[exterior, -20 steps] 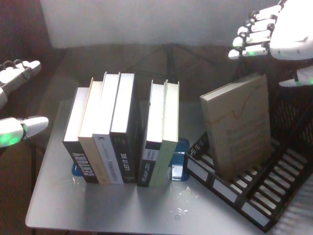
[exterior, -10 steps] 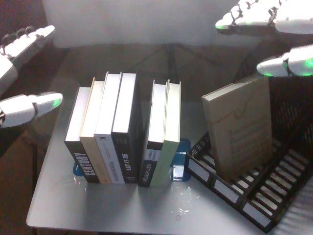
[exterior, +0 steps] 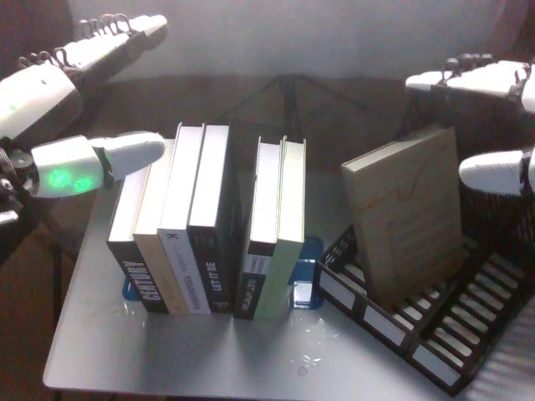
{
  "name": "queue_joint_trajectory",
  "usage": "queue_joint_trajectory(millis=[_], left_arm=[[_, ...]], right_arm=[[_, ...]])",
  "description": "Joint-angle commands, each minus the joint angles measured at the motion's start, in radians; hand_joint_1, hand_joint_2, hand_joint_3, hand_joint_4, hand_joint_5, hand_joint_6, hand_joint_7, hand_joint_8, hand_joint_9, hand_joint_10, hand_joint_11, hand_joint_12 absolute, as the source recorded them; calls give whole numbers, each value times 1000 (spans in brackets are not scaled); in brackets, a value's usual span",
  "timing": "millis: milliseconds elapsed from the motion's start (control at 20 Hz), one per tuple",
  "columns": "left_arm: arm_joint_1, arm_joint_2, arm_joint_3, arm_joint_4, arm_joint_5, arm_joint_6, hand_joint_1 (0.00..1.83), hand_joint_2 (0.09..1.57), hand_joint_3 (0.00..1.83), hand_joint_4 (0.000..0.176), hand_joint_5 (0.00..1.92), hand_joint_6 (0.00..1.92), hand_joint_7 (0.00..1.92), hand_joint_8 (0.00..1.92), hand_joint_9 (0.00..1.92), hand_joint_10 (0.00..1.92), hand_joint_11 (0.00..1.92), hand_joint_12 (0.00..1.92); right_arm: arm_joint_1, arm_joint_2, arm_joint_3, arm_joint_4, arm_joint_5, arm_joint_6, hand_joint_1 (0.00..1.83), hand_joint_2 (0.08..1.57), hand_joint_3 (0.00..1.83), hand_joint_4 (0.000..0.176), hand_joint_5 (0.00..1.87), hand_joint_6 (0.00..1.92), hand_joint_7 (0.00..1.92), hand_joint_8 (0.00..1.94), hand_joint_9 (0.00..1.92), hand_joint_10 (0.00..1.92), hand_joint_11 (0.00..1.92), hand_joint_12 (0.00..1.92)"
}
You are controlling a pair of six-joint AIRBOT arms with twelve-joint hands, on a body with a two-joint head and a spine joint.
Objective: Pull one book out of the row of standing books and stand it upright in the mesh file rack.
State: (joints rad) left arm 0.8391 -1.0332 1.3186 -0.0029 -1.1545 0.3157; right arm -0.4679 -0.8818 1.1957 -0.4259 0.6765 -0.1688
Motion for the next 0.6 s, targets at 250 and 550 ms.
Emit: queue_joint_trajectory(millis=[250,550], left_arm=[[-4,11,-24,25,-120,-27,309,1312,12,88,0,0,0,0,0,0,0,0],[10,12,-44,13,-144,-26,334,1301,3,95,0,0,0,0,0,0,0,0]], right_arm=[[-75,20,-57,123,221,-33,282,1373,13,0,0,0,0,0,0,0,0,0],[-124,15,-92,157,290,-74,262,1351,1,0,0,0,0,0,0,0,0,0]])
